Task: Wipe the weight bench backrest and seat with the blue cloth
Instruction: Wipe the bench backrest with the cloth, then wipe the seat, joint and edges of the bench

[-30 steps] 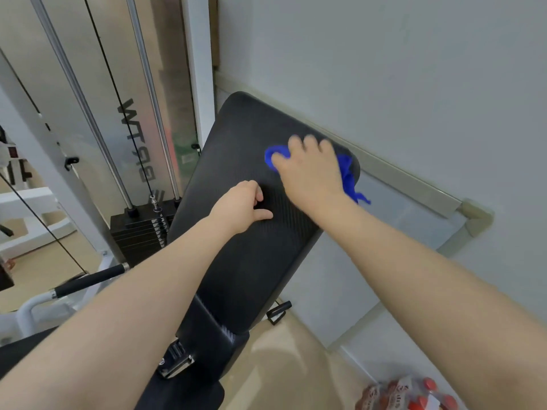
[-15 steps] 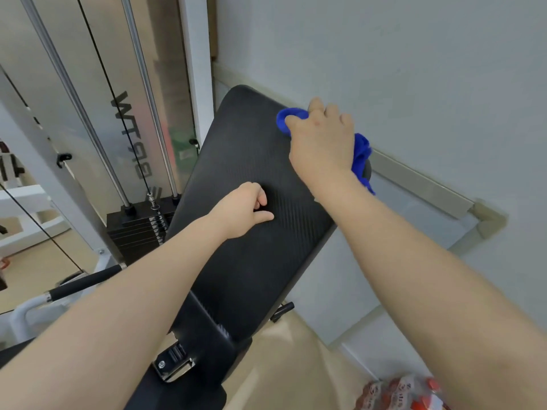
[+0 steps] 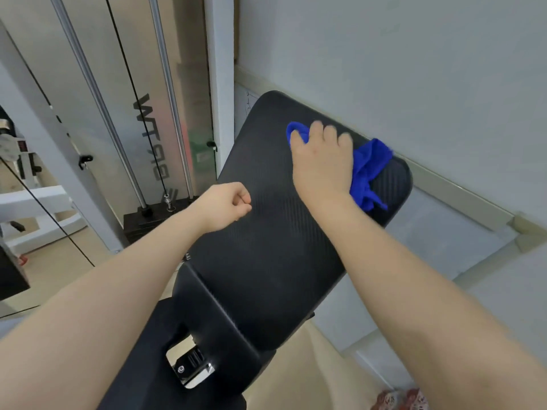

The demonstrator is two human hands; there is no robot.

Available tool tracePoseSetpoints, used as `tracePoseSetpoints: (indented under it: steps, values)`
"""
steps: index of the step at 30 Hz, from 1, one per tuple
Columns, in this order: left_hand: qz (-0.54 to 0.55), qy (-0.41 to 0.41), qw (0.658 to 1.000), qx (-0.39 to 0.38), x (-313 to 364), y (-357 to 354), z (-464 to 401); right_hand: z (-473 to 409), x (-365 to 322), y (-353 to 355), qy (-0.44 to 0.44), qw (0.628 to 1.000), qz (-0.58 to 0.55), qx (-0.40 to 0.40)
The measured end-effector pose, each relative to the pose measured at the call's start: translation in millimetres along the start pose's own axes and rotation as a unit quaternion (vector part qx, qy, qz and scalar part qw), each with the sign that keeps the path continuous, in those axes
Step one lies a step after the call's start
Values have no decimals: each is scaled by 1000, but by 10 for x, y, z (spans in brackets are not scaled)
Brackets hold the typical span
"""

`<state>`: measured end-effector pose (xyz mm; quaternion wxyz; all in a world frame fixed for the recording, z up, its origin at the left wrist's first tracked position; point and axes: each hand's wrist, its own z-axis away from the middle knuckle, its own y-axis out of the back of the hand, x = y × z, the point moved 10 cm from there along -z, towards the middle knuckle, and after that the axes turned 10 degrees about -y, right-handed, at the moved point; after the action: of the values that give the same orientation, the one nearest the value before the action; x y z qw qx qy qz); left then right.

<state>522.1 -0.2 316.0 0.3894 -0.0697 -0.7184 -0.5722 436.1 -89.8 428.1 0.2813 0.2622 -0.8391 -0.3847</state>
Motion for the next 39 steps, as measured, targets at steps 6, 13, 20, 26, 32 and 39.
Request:
tracePoseSetpoints:
  steps: [6,13,20,26,32,39]
  values:
    - [-29,6,1000,-9,-432,-118,96,452,-613,-336,188,976,44,-100]
    - [-27,112,992,57,-1418,-168,289,-212,-809,-336,42,997,-26,-59]
    - [85,285,953,63,-2416,-911,785,513,-1714,-802,169,985,13,-23]
    - [204,211,947,132,-2745,-1400,1029,1325,-2567,-1325,278,946,-45,-158]
    - [243,176,944,136,-2797,-1638,1150,1744,-3012,-1638,349,918,2,-188]
    - [197,182,960,76,-2731,-1606,1158,2082,-2805,-1606,368,895,34,-250]
